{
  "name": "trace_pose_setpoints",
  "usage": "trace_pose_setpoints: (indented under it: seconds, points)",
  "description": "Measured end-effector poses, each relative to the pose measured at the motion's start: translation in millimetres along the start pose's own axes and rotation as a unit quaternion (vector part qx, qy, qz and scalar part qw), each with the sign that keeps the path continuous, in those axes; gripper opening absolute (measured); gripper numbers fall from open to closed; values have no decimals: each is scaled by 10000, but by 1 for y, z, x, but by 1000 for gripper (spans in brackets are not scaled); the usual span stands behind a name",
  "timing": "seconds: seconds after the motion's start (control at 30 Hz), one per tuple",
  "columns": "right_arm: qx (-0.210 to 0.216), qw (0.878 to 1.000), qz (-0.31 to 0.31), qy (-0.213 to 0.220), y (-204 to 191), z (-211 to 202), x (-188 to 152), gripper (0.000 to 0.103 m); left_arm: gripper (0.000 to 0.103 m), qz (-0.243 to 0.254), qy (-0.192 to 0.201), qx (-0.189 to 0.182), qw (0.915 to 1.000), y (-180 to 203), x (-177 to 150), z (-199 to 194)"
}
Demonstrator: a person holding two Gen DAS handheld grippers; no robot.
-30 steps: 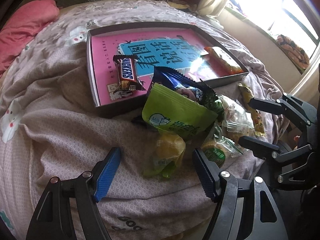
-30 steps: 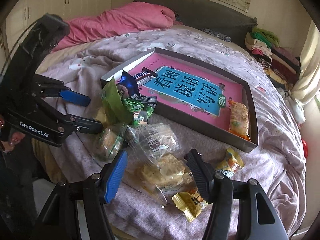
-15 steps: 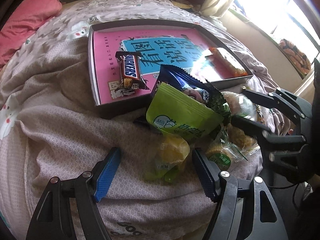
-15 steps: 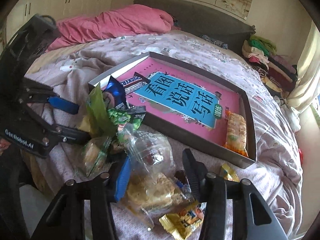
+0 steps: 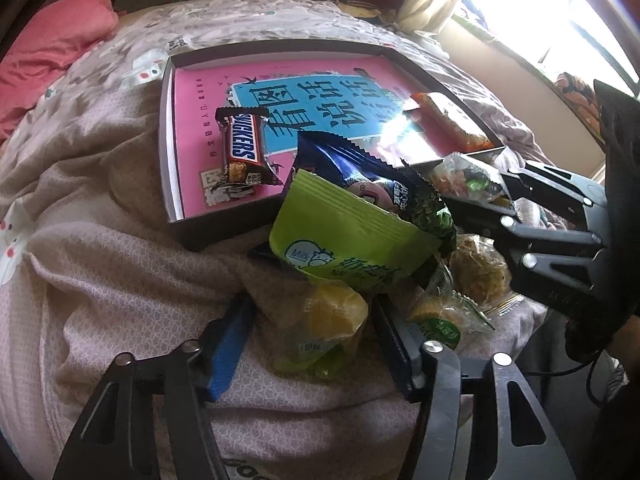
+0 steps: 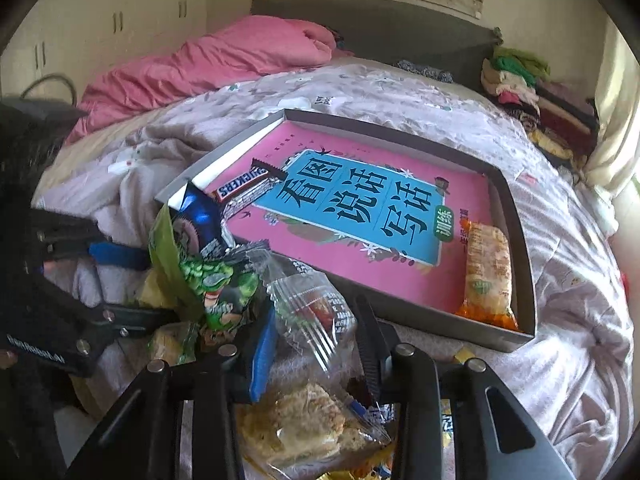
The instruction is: Organize snacks
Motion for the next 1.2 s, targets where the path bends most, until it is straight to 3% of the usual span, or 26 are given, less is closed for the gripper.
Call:
trace_pose_setpoints:
  seconds: [0.1, 0.27, 0.73, 1.2]
  points:
    - [155, 9995, 263, 76, 5, -3, -1, 37, 43, 24, 6, -10, 10000, 1, 1, -1]
    - [336, 9975, 580, 221, 10, -11, 0, 37, 36, 42, 98, -76, 9999, 1, 4, -6]
    - [533, 9914, 1065, 545, 19, -41, 3, 37, 35, -288, 716, -332, 9965, -18, 24, -49]
    - [565, 9898, 1060, 764, 12, -57, 14, 37, 35, -733, 1206, -256, 9897, -47, 35, -70]
Point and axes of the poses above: each gripper's, at about its wrist camera, not at the fingertips, and z roughly the way its jaws point, y to its right, x to its top, the point moved 7 cm from there along z, roughly the way its jaws point, and after that the axes turned 11 degrees about x, right-handed, at the moved point
